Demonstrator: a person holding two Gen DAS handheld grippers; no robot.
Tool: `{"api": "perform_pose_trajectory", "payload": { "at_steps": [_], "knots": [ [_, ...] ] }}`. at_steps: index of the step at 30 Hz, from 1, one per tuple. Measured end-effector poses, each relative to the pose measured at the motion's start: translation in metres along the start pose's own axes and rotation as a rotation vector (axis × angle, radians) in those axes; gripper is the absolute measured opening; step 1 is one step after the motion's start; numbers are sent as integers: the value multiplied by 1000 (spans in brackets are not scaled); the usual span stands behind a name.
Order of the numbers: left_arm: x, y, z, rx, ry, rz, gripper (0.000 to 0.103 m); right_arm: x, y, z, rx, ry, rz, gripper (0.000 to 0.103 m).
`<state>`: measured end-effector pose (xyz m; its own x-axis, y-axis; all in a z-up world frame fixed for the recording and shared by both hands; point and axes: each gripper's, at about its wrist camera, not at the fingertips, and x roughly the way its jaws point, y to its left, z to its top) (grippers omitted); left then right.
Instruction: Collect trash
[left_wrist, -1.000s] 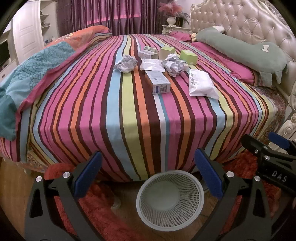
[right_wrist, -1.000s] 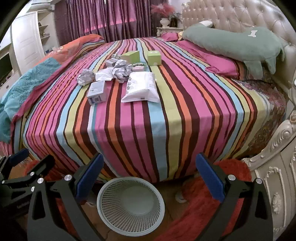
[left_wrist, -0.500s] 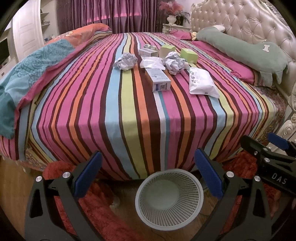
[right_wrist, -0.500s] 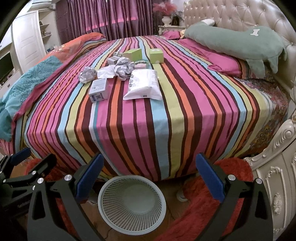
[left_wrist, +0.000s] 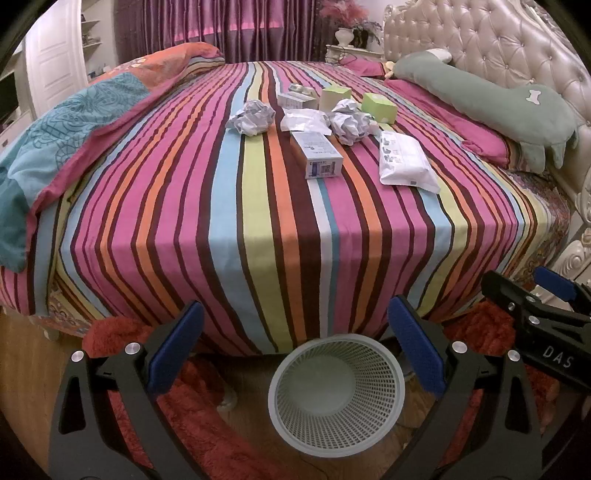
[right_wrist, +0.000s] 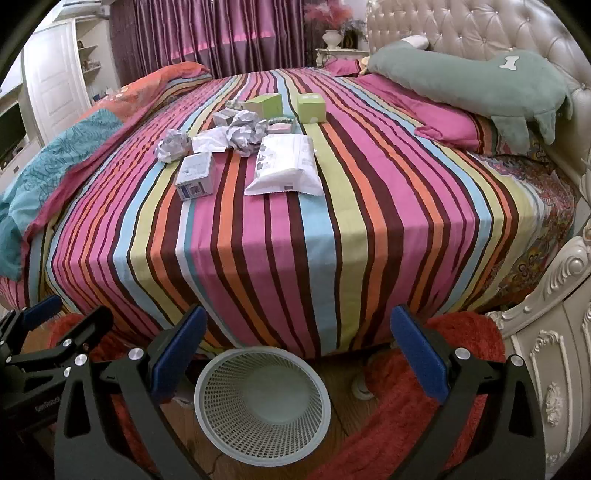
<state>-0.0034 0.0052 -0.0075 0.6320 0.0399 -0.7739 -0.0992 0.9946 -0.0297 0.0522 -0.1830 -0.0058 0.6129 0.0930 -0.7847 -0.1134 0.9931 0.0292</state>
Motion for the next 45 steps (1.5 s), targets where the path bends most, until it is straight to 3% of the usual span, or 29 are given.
{"api": "perform_pose_trajectory", "payload": {
  "at_steps": [22, 45],
  "knots": [
    [13, 11, -2, -67, 38, -28, 97, 1, 1, 5, -13, -30, 14, 95],
    [59, 25, 35, -146, 91, -41, 97, 44, 0, 35, -9, -1, 55, 95]
  ]
}}
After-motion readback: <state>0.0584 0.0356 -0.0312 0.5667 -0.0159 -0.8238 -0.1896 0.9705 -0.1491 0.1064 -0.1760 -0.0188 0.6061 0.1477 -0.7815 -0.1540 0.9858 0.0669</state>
